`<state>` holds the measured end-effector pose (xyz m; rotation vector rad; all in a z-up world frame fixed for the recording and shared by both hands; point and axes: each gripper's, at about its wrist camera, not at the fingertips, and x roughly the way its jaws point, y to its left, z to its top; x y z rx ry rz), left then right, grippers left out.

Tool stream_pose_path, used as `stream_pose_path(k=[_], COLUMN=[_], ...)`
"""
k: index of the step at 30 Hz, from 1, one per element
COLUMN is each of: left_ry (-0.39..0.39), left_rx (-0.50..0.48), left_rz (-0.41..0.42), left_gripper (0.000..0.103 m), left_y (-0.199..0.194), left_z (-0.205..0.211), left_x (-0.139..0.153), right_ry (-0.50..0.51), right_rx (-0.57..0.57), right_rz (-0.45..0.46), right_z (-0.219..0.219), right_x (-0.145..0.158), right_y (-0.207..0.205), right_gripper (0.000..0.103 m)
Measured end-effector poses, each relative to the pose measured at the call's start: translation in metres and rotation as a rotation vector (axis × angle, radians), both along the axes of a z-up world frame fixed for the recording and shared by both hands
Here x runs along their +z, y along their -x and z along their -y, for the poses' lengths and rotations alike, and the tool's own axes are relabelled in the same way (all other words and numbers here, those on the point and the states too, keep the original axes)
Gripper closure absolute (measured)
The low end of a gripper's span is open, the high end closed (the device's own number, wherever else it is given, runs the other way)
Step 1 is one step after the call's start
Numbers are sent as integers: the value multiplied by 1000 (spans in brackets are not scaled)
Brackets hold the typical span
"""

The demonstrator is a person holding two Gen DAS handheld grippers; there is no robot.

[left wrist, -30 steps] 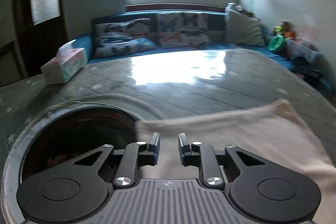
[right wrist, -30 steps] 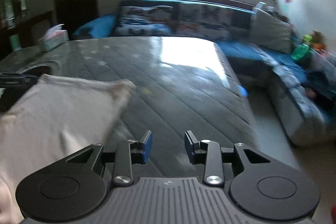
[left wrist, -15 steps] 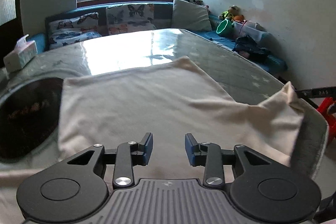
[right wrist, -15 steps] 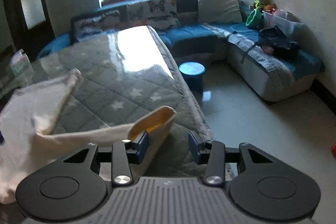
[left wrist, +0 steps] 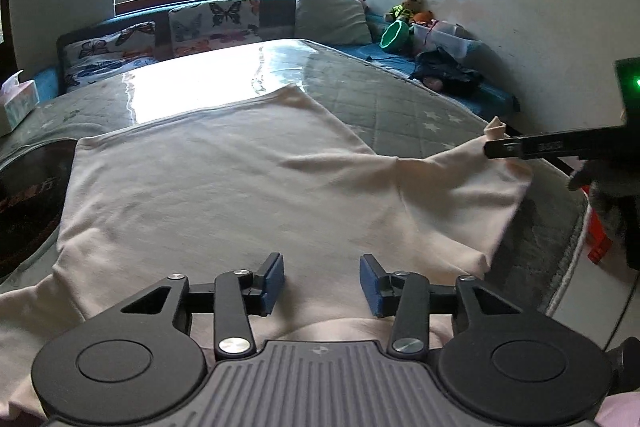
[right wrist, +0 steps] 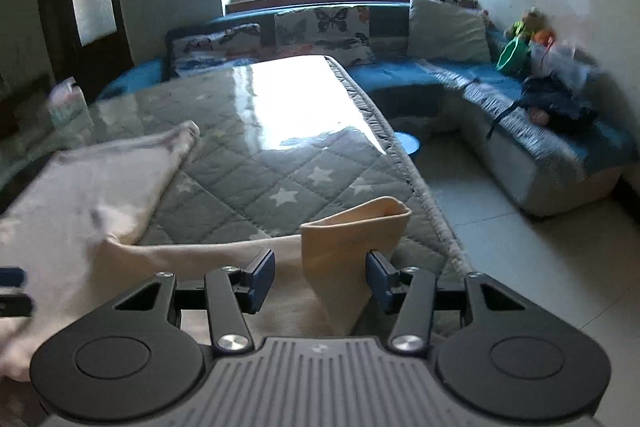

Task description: Fold clothes

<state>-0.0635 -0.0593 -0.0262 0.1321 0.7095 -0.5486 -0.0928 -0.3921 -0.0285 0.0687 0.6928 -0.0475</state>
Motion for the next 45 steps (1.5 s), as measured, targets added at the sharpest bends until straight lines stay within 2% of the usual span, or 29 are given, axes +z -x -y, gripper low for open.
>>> stream_pose_path(k=[2,4,5,7,10,14,19,23,26,29,32,39,45], left_ry=[-1,-2,-2,-1,1,-1,-11,-15,-14,-14,-16,-11,-1], left_rx=[-1,-1,-2,-5,-9,-21,-30,-34,-34,-32,-33,-16,-17], left_rz=[3,6,5,4,4,10,17,14,12,11,8,5,13], left_gripper=[55,54,53,53,51,47,45,45,45,45,45,45,45], left_y=[2,3,4,4,5,7,8,8,7,8,8,6,6], left_z=[1,1,1,1,0,1,2,1,1,2,2,-3,-3], left_x=[-1,-1,-1,-1,-1,-2,-3,-2,-2,-2,-1,2,4], right_ry=[35,65,74,72,75,82,89,104,93,73,54,65,61], right_rx=[-5,-13,-23,-46,-98,-184,-229,-247,-202,-124,-60,-52,48], right_rz=[-3,-4,-1,17,50,53,-13,28,71,70,44,-8,5], right_z=[-5,-7,-6,0,13,34,47,46,39,28,17,15,1], right_x=[-3,-4,-3,1,10,13,1,7,16,13,5,-5,13], right_y=[-3,-4,-3,2,12,22,22,23,20,11,-3,-12,3], right_gripper=[57,77,80,93,97,97,92,90,84,82,71,70,64])
